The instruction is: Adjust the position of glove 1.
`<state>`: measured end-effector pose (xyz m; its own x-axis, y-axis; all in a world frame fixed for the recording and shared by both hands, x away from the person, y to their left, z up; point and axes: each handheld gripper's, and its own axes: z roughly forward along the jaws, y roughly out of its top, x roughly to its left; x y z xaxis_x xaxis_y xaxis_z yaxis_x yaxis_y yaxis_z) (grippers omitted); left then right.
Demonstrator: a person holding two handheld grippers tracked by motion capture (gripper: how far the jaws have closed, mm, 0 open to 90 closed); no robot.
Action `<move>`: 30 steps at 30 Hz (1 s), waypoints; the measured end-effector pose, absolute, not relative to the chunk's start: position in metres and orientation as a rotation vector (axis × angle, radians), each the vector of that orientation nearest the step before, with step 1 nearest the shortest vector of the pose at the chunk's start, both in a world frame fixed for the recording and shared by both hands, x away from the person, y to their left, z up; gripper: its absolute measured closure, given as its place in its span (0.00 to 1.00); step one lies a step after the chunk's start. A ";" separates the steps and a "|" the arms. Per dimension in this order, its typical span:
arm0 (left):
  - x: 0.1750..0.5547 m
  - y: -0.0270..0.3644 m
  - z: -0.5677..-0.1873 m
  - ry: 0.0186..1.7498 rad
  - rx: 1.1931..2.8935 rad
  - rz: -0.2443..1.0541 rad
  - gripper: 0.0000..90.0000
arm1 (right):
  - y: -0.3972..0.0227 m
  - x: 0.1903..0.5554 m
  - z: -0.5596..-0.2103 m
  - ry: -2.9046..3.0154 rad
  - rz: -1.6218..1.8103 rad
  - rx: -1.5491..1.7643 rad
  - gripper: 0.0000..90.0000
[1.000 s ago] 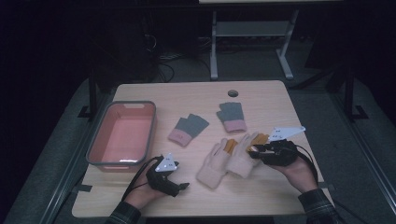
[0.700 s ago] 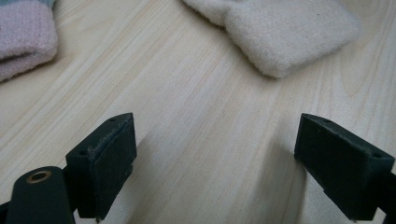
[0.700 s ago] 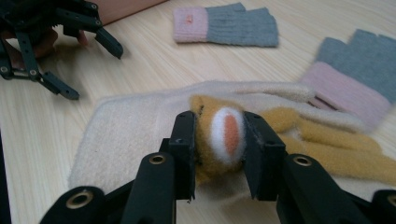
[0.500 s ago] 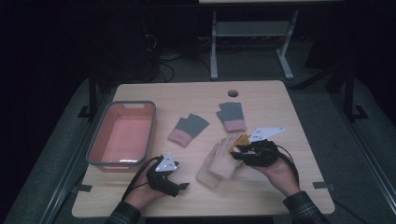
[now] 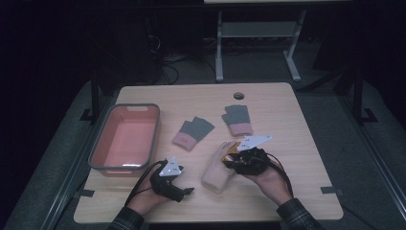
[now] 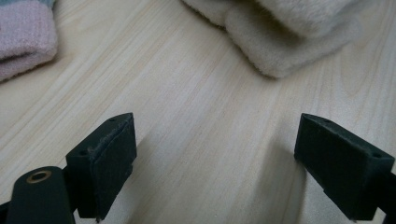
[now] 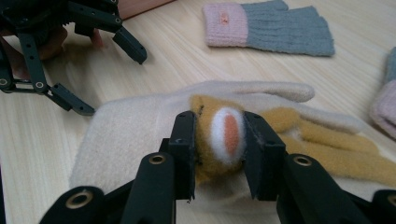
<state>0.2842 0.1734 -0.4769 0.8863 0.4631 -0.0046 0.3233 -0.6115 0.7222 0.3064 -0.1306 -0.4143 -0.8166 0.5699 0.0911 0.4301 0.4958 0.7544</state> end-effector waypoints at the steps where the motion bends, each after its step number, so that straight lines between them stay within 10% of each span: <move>1: 0.284 0.174 -0.477 0.557 2.285 0.235 0.14 | -0.129 0.306 -0.415 2.566 1.218 0.875 0.74; 15: 0.284 0.173 -0.477 0.561 2.281 0.234 0.14 | -0.124 0.310 -0.432 2.603 1.139 0.901 0.67; 30: 0.286 0.172 -0.474 0.564 2.312 0.230 0.14 | -0.145 0.315 -0.430 2.559 1.141 0.972 0.28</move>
